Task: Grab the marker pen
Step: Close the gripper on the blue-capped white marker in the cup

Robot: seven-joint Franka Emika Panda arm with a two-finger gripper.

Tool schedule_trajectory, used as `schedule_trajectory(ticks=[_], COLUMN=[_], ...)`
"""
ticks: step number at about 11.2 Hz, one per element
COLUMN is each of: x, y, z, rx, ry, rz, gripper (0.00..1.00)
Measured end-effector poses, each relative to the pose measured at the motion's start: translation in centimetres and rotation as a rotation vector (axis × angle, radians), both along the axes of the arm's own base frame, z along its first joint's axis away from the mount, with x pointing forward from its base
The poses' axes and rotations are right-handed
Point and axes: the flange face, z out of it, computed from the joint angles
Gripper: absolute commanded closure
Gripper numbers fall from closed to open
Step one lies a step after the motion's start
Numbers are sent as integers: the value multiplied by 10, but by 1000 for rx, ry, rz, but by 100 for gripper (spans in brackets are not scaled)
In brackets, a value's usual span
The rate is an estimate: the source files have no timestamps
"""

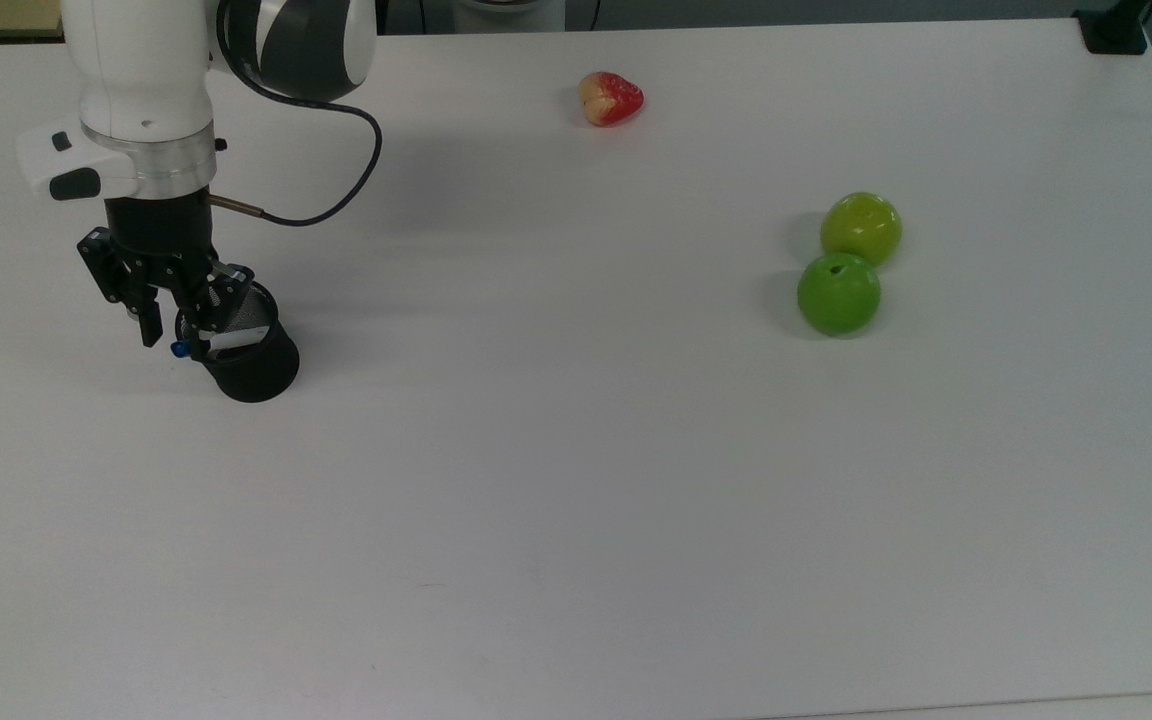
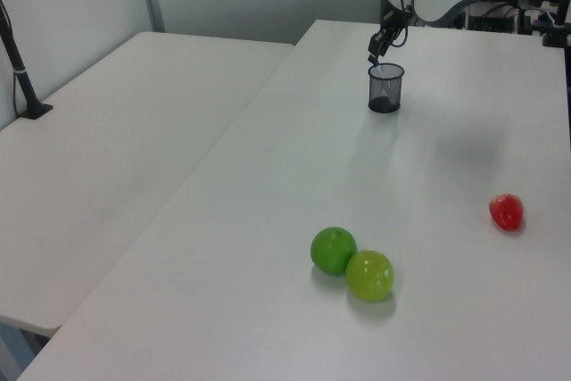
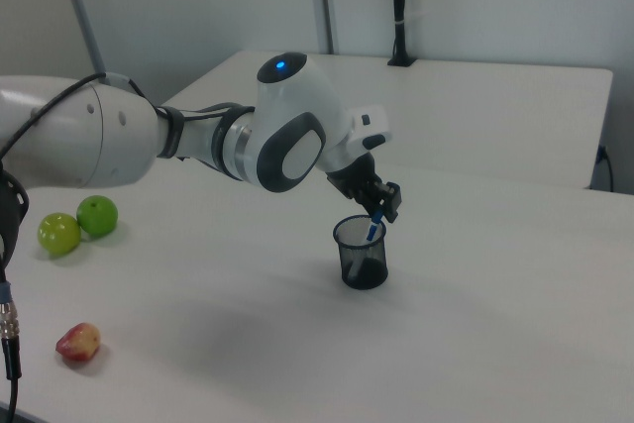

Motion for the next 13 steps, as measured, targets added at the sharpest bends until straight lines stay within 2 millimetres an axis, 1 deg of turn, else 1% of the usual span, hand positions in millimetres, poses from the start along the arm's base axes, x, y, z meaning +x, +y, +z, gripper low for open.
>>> schedule_trajectory(ticks=[4,5,6,9,11,13], x=[1,1,1,2,2,3], y=[2,2,2,2,3,3], z=[-7,-7,-7,-6,-5,-4], rx=[2,2,2,1,1,1], ry=[9,9,9,6,5,3], rz=[3,3,3,4,5,5], gripper=[69,69,73,80,82,87])
